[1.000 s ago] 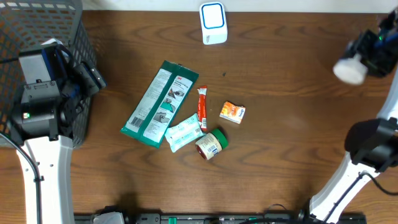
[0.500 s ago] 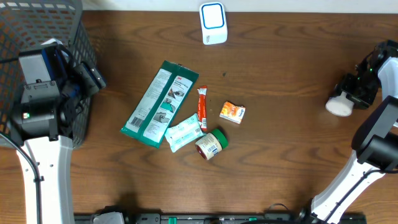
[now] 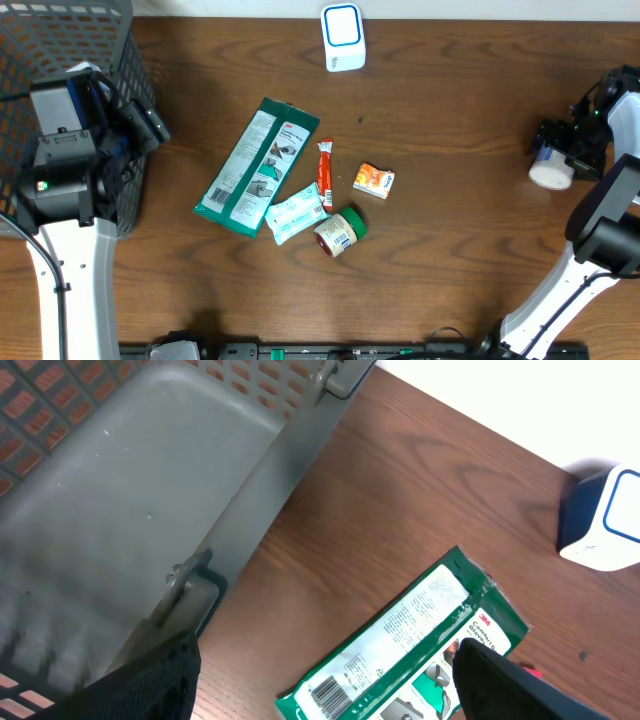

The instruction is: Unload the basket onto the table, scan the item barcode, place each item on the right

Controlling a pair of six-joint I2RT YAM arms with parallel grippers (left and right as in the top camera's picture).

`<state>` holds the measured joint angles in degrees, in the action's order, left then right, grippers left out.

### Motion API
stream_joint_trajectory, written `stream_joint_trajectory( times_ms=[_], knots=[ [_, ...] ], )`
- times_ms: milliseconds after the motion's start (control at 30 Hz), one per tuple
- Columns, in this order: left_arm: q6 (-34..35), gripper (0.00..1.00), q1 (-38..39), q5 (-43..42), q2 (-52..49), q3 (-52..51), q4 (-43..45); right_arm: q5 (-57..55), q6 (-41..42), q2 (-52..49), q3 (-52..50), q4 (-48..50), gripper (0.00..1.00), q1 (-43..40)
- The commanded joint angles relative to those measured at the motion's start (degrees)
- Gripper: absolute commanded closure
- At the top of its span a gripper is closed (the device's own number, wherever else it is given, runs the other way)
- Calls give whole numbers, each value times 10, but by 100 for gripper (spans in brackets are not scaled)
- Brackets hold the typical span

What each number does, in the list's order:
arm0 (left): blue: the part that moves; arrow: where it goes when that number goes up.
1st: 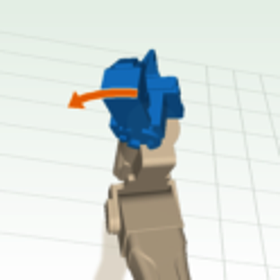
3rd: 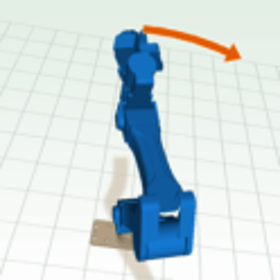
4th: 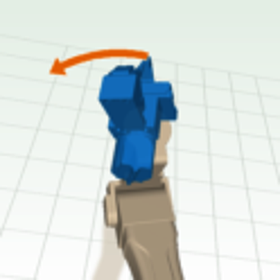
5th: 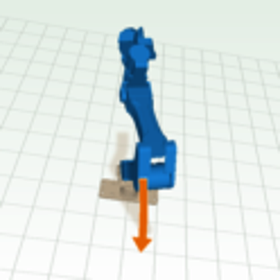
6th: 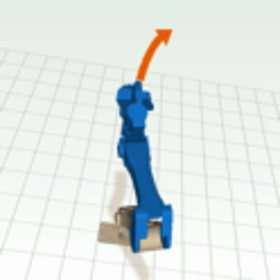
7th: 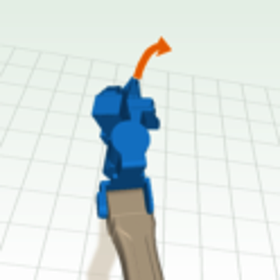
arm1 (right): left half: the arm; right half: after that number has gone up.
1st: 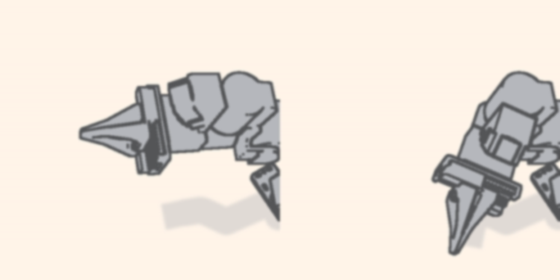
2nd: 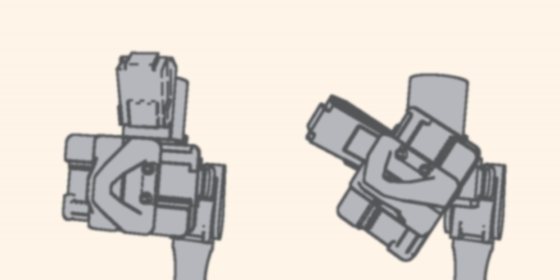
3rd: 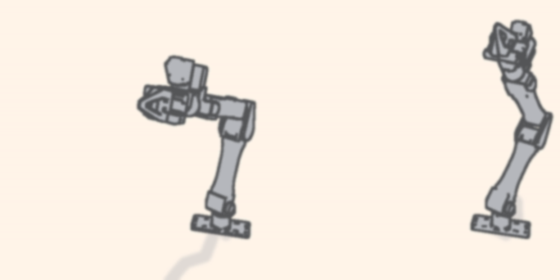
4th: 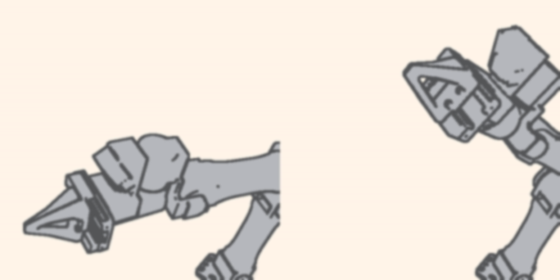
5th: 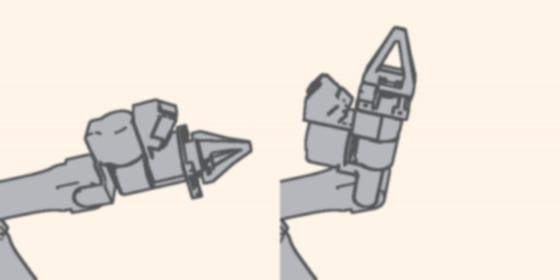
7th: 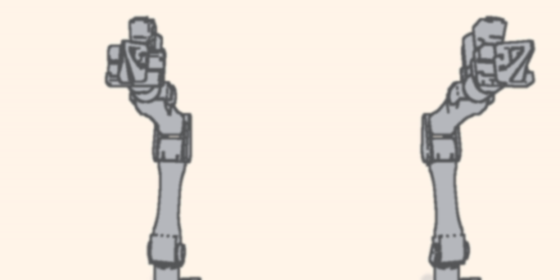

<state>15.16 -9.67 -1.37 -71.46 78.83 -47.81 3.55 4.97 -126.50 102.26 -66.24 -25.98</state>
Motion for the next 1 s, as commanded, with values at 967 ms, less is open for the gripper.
stream_joint_trajectory(
  times_ms=[967],
  knots=[
    [-5, 17, -4, 7, 1, 6, -2, 281, -85, 28, 375, -292, 1, 94]
  ],
)
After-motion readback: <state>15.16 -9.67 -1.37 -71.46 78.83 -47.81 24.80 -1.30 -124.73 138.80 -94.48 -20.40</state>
